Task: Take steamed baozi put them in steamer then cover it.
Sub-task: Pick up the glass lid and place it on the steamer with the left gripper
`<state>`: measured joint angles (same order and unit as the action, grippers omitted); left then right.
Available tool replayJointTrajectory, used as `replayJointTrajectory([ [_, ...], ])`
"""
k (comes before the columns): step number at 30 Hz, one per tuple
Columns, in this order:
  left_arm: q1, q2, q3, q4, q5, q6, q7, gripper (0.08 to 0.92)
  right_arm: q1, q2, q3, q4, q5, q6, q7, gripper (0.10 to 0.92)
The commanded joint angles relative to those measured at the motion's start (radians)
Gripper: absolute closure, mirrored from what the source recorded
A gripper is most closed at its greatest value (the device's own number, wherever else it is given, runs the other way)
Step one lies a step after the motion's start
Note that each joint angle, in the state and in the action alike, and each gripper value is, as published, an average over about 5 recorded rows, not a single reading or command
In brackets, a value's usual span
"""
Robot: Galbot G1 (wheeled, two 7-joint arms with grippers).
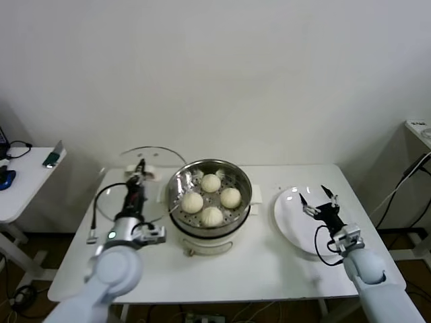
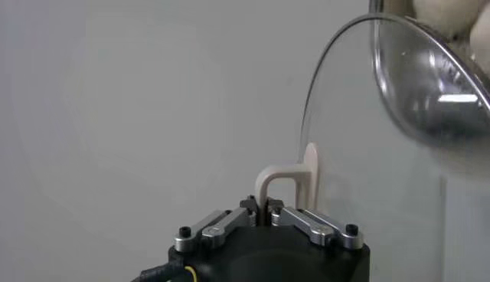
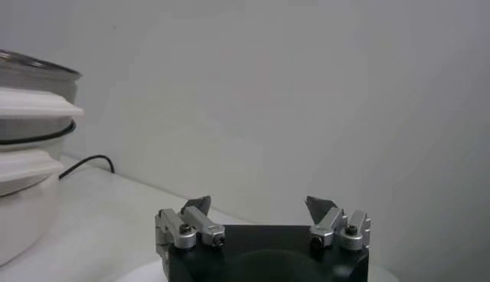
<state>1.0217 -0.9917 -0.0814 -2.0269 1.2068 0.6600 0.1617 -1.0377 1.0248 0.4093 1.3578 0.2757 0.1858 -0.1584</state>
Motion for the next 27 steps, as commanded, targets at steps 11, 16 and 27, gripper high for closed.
replayJointTrajectory([
  [11, -0.227, -0.442, 0.281, 0.259, 0.184, 0.125, 0.126, 0.852, -0.008, 0.011, 0.033, -0.013, -0.027, 0.01, 0.0, 0.203],
  [16, -0.216, -0.494, 0.285, 0.281, 0.211, 0.125, 0.129, 0.852, -0.009, 0.014, 0.04, -0.02, -0.031, 0.016, -0.002, 0.203],
  [27, -0.198, -0.488, 0.274, 0.314, 0.29, 0.105, 0.134, 0.852, 0.002, 0.018, 0.044, -0.04, -0.026, 0.027, -0.026, 0.203],
])
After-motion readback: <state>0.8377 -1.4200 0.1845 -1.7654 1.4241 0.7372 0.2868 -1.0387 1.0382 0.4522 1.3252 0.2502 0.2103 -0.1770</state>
